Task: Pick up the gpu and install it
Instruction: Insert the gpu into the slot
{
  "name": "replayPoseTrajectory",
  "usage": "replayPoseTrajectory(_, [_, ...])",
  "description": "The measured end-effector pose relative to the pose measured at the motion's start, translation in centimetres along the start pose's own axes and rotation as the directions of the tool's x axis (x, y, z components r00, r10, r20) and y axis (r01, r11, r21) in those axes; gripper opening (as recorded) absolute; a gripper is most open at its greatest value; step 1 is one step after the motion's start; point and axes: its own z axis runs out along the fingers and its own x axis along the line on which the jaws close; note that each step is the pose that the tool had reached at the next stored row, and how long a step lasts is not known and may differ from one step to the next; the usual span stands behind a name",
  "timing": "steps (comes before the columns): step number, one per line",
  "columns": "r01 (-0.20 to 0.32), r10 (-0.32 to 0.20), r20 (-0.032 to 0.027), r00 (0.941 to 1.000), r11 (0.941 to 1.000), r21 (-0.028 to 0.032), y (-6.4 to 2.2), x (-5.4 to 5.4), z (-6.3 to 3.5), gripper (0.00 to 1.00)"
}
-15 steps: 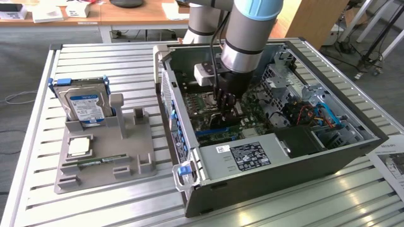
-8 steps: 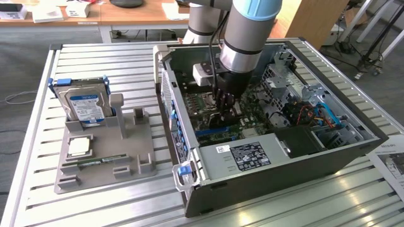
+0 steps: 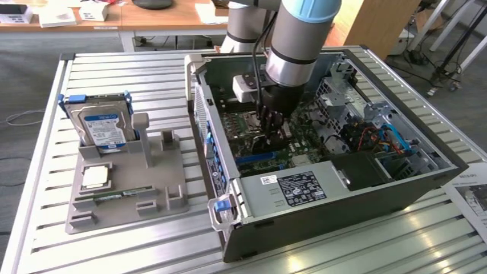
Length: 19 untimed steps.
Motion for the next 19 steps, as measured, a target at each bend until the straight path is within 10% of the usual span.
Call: replayPoseTrajectory(19, [0.0,0.0,0.0017,1.0,1.0,-0.0001,-0.68,0.2,0.27,0.35])
